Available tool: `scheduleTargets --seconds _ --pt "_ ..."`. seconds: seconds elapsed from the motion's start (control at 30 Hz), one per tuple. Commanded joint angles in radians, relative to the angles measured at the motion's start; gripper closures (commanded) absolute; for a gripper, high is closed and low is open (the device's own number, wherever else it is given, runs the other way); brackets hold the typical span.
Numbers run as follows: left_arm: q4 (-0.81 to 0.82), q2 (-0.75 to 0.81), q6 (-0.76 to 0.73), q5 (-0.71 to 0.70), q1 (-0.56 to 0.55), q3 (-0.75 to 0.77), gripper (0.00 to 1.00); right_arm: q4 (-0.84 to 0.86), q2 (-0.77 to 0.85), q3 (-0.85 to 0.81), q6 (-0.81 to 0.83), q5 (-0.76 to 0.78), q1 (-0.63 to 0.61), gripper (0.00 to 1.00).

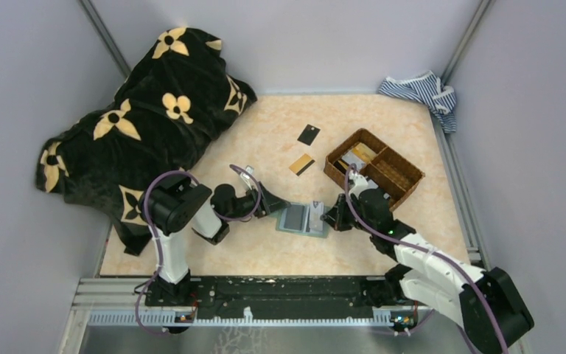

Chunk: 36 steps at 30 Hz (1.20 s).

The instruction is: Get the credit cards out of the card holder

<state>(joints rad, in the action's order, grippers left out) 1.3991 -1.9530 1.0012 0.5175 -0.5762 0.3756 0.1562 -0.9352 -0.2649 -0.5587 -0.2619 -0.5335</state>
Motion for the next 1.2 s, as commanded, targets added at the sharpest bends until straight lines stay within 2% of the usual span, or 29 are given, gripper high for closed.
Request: scheduleTargets --seconds 0.0,0.2,0.4,0.53,0.8,0.93,1.0,1.17 --pt "-0.005 0.033 -0.021 0.011 0.001 0.01 0.3 -0.116 0.066 -0.085 0.048 0.03 0.01 1.0" --pt "-0.076 0.127 -0.089 0.047 -0.001 0.038 0.23 -0.159 0.121 -0.136 0.06 0.036 0.013 1.0" --pt "0.007 0.204 -0.094 0.168 -0.012 0.092 0.22 -0.103 0.119 -0.189 0.025 -0.099 0.032 1.0" --pt "0.041 0.234 -0.13 0.194 -0.026 0.113 0.23 -0.055 0.089 -0.218 0.001 -0.201 0.038 1.0" --pt "0.176 0.21 -0.085 0.237 -0.041 0.11 0.28 0.023 0.121 -0.21 -0.072 -0.27 0.038 1.0" --pt "0.285 0.187 -0.026 0.262 -0.05 0.106 0.36 0.056 0.111 -0.203 -0.09 -0.279 0.038 1.0" --pt "0.29 0.183 -0.019 0.262 -0.057 0.109 0.41 0.076 0.106 -0.196 -0.104 -0.285 0.038 1.0" --pt "0.288 0.18 -0.027 0.252 -0.087 0.107 0.43 0.088 0.105 -0.194 -0.111 -0.277 0.038 1.0"
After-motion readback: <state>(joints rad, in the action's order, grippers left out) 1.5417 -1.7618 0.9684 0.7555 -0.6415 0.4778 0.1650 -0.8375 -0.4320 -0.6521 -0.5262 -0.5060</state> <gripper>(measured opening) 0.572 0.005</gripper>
